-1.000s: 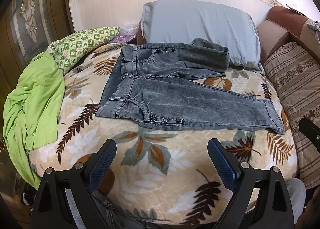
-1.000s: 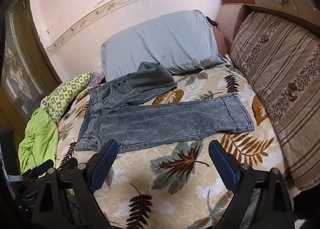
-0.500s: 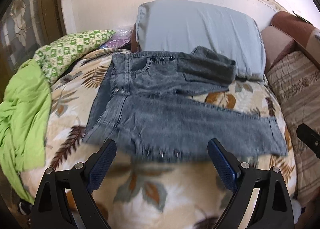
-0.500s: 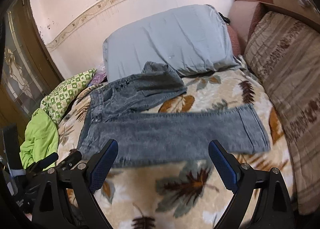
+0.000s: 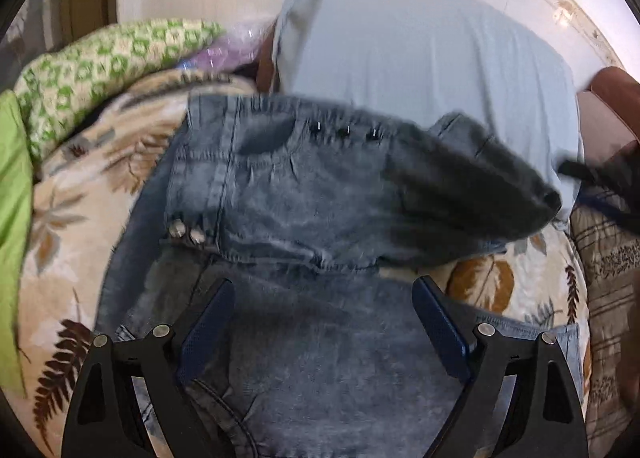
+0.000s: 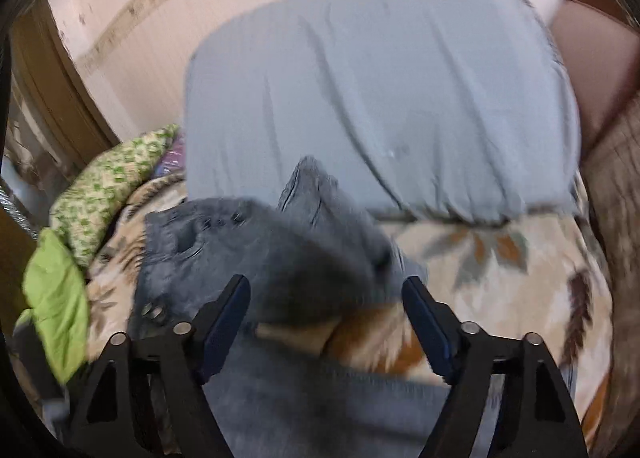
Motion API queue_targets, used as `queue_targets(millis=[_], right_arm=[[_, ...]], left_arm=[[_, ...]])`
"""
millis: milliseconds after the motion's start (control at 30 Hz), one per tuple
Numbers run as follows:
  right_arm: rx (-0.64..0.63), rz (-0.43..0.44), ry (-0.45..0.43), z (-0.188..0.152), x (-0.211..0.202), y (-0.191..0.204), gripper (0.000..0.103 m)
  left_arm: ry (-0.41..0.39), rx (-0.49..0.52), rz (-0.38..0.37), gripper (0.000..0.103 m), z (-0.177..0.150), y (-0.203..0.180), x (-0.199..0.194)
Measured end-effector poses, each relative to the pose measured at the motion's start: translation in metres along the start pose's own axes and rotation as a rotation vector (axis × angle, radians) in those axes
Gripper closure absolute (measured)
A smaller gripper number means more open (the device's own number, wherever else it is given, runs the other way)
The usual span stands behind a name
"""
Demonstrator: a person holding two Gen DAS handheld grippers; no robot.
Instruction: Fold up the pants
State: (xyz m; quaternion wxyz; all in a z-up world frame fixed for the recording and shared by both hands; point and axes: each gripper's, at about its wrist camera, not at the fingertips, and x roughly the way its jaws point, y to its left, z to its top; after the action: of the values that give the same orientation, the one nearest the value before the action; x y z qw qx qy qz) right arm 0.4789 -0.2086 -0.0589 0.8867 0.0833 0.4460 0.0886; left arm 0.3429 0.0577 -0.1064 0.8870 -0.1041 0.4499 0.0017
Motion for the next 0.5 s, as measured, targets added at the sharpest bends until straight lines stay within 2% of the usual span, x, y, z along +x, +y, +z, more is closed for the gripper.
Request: queue_targets(millis=[100, 167, 233, 300, 333, 367, 400, 500], right_arm=[[-0.056, -0.081, 0.027, 0.033, 0.042, 0.008, 0.028], [-0.066, -0.110, 0.071, 0.049, 0.069, 0.008, 0.036], [-0.083, -0.148, 0.129, 0.061, 0.097, 0.012, 0.040], [-0.120, -0.194, 0.181, 0.062, 0.119, 0.016, 0.063], [-0.134, -0.219, 0.206, 0.059, 0.127, 0.016, 0.091], [-0.130, -0.216, 0.230, 0.055, 0.130, 0.015, 0.096], [-0.123, -0.211, 0.224, 0.051, 0.126, 0.015, 0.096], [-0.125, -0.193, 0.134, 0.040, 0.086, 0.016, 0.098]], left_arm=[[0.000, -0.016, -0.003, 0.013, 0.004, 0.007, 0.010], [-0.003, -0.014, -0.004, 0.013, 0.004, 0.008, 0.013], [-0.003, -0.014, -0.013, 0.013, 0.005, 0.009, 0.015], [0.000, -0.013, -0.019, 0.013, 0.007, 0.009, 0.020], [0.001, -0.013, -0.023, 0.013, 0.002, 0.008, 0.014], [0.006, -0.013, -0.024, 0.013, 0.003, 0.008, 0.016], [0.010, -0.018, -0.031, 0.013, -0.001, 0.008, 0.011], [0.015, -0.036, -0.059, 0.013, -0.002, 0.008, 0.004]])
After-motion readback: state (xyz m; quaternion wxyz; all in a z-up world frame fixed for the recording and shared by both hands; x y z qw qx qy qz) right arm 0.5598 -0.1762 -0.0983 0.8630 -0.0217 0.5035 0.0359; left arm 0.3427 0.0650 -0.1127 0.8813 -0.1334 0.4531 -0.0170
